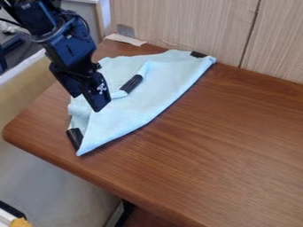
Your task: Unfold cloth from left to right.
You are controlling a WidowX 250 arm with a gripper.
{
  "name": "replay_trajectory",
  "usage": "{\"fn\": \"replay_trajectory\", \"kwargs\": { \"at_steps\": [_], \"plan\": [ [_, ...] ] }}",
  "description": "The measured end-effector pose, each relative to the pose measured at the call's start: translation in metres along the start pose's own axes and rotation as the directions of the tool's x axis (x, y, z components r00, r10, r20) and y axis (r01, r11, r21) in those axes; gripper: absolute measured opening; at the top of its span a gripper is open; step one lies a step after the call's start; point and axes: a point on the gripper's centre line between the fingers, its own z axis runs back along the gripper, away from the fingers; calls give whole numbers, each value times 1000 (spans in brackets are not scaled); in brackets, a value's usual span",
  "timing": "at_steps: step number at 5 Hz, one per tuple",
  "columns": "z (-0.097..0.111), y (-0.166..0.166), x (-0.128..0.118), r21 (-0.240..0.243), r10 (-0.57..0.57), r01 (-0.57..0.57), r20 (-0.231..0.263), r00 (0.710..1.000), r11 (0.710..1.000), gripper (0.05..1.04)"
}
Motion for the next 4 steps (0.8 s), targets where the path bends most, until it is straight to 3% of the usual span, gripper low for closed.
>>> {"fn": "replay_trajectory", "kwargs": {
  "at_steps": [1, 3, 4],
  "plan": [
    [-6, -1, -3, -20, 15, -15, -19, 1000, 1000, 1000],
    [-14, 42, 30, -7, 123, -123, 4, 992, 992, 1000],
    [-29, 63, 42, 55, 174, -174, 10, 985, 983, 1000]
  ]
}}
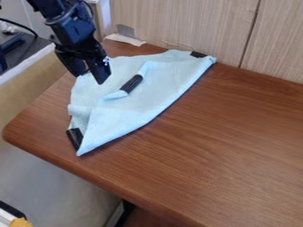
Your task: Unfold cloth from left to right.
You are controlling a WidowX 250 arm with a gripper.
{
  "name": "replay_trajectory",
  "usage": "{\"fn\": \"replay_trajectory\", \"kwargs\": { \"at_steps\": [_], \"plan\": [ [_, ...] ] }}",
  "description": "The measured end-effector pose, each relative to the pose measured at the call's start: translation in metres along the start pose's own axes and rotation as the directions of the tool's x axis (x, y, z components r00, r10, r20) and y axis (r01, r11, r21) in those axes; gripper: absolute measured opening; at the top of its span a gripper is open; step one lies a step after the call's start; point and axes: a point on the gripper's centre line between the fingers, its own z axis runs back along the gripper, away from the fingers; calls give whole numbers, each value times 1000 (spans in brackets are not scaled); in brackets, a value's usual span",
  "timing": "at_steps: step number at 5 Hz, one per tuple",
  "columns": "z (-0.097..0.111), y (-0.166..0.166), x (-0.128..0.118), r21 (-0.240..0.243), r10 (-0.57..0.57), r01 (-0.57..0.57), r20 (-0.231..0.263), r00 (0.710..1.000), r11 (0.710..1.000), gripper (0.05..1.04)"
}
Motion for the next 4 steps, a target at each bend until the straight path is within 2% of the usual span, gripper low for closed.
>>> {"fn": "replay_trajectory", "kwargs": {
  "at_steps": [1, 2, 4],
  "plan": [
    [-24, 3, 13, 67, -3, 4, -20, 1000, 998, 1000],
    [-43, 7, 27, 100, 21, -17, -31, 999, 995, 1000],
    [-76, 7, 43, 124, 41, -32, -74, 996, 992, 1000]
  ]
}}
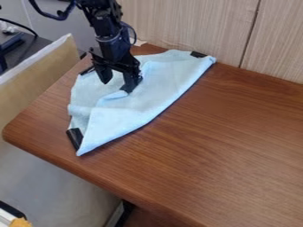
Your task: Unfold cloth from left to right.
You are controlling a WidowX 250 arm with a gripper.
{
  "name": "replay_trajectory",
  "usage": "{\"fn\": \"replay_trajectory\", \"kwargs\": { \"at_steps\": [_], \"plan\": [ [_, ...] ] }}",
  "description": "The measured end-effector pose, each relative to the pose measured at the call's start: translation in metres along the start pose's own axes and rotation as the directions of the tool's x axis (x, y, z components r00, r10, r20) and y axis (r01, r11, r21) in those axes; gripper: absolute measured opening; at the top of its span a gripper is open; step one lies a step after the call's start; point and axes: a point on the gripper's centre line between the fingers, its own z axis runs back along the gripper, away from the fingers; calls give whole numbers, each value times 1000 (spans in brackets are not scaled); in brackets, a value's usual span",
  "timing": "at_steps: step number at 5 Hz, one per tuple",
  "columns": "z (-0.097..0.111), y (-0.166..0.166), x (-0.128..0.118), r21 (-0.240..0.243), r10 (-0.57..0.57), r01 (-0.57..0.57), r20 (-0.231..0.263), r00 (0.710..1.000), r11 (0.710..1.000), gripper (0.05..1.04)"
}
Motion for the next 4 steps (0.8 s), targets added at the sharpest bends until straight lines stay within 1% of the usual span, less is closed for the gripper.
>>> {"fn": "replay_trajectory", "kwargs": {
  "at_steps": [1, 3, 4],
  "plan": [
    [-11, -3, 4, -2, -2, 1, -12, 1000, 1000, 950],
    [-12, -3, 5, 17, 6, -6, -12, 1000, 1000, 370],
    [-13, -5, 0, 17, 13, -13, -17, 1000, 1000, 180]
  ]
}}
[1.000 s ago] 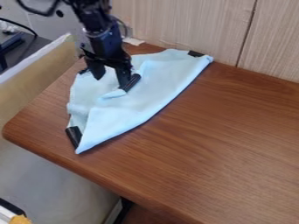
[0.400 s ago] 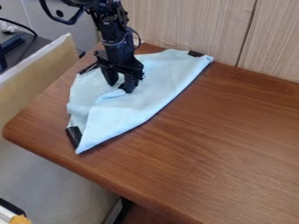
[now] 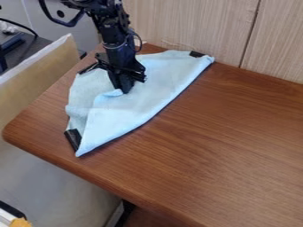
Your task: Unfold cloth from left to right.
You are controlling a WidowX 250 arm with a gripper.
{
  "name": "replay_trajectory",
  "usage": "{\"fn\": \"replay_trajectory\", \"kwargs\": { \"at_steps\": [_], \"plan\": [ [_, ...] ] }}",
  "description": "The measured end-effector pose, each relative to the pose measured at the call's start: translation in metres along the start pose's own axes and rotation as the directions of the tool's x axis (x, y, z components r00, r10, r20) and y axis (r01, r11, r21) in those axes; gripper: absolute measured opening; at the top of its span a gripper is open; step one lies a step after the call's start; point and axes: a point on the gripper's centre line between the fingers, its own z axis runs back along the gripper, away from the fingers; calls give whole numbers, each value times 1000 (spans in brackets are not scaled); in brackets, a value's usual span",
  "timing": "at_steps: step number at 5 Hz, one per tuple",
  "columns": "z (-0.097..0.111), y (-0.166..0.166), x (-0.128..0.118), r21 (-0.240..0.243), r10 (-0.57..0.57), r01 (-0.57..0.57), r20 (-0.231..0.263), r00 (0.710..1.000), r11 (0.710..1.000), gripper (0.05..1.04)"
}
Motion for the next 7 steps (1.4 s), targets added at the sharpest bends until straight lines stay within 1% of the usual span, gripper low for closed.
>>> {"fn": "replay_trajectory", "kwargs": {
  "at_steps": [1, 2, 3, 4, 5, 6, 7],
  "plan": [
    [2, -4, -4, -18, 2, -2, -6, 1000, 1000, 91],
    [13, -5, -11, -42, 27, -27, -3, 1000, 999, 76],
    [36, -12, -11, -68, 35, -34, 8, 999, 997, 74],
    [83, -21, -13, -72, 51, -47, 59, 997, 996, 73],
    [107, -49, -19, -98, 46, -36, 107, 993, 995, 73],
    [104, -91, -23, -164, -21, 39, 115, 993, 986, 73],
    [95, -129, -31, -203, -81, 102, 112, 990, 974, 72]
  ]
}}
